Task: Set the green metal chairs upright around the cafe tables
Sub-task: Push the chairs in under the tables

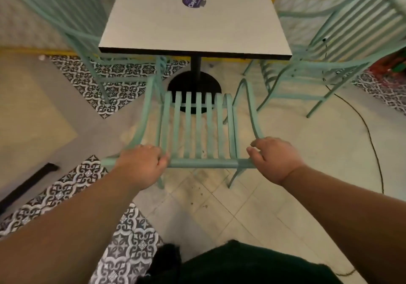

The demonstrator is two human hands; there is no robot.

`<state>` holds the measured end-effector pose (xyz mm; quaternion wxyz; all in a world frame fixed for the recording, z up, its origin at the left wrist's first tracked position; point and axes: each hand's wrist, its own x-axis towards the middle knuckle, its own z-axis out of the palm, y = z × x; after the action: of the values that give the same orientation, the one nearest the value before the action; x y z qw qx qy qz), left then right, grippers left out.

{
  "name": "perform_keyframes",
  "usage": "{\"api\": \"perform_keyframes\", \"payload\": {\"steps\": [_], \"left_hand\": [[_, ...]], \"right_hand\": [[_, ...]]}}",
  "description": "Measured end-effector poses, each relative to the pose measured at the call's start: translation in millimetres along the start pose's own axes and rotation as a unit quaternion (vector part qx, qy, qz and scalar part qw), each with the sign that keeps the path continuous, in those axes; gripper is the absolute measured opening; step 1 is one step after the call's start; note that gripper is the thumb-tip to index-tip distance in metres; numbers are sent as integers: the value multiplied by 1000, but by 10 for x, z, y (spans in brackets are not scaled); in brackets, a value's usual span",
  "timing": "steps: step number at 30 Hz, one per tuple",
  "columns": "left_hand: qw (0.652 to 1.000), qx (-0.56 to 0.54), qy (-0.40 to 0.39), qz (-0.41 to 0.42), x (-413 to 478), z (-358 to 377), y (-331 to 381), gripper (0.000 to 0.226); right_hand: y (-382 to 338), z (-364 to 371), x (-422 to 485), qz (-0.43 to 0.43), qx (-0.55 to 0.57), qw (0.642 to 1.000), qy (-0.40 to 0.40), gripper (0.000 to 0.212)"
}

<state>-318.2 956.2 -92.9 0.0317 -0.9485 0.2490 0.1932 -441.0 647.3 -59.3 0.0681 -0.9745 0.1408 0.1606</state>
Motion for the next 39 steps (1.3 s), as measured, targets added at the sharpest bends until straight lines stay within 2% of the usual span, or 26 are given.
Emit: {"api": "perform_keyframes", "payload": {"steps": [3,7,13,20,39], "left_hand": [[999,16,-17,-30,65,132,66,75],[998,1,-67,4,264,140,-102,92],[999,24,29,-2,248,266,-127,77],[999,17,33,4,444,178,-189,57],[999,8,39,-3,1161,-182,-339,56]], "right_hand": [[106,190,31,-11,8,1000,-17,48],[86,307,148,9,16,998,-53,55],[41,395,225,16,-42,998,-32,54],[28,364,427,16,-54,998,-12,52],[62,122,1307,-6,-55,998,26,50]]}}
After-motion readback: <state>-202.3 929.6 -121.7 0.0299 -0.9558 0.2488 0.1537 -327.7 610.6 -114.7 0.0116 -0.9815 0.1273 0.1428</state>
